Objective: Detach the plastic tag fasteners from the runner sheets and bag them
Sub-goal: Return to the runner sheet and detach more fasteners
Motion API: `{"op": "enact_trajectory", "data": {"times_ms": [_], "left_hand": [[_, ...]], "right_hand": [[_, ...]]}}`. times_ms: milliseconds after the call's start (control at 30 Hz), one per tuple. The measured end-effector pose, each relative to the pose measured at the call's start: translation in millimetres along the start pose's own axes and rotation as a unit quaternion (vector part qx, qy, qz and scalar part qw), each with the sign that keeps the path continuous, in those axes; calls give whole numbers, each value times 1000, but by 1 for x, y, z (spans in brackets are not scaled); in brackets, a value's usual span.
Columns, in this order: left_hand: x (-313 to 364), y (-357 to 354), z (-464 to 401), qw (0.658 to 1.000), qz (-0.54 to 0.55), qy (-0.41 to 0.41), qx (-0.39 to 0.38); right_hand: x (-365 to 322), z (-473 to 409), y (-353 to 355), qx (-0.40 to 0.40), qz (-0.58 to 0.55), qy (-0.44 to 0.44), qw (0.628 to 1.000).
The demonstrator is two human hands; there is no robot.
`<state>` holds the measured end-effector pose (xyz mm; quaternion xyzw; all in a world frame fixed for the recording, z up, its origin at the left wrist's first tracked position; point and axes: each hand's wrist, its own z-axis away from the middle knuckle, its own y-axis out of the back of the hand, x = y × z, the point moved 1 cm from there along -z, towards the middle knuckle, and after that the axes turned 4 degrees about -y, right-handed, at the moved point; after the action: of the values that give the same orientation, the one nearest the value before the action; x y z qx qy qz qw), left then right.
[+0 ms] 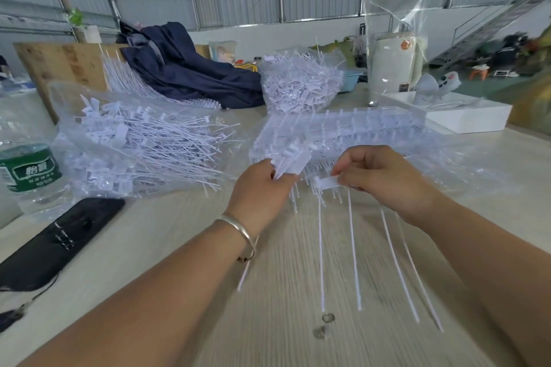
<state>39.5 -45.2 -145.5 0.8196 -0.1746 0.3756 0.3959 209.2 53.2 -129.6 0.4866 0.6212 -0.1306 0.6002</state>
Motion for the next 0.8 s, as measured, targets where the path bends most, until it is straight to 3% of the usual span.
{"op": "enact_trajectory", "data": {"times_ms": [167, 300, 433, 500, 600, 800], "left_hand": [[16, 0, 11, 988, 128, 46, -67], [18, 0, 14, 982, 153, 85, -65], [21, 5, 13, 910, 319, 194, -181], [20, 6, 14, 905, 317, 187, -214], [16, 5, 15, 920, 292, 175, -193], [9, 10, 8, 909, 332, 201, -148]], "right_hand": [[-7, 3, -2, -41, -32, 50, 997], [-11, 6, -5, -80, -2, 99, 992], [-10, 5, -8, -66, 43, 128, 989], [-9, 4, -8, -52, 49, 130, 989], [-7, 4, -7, -50, 42, 123, 990], [2, -3, 9, -34, -15, 51, 998]]}}
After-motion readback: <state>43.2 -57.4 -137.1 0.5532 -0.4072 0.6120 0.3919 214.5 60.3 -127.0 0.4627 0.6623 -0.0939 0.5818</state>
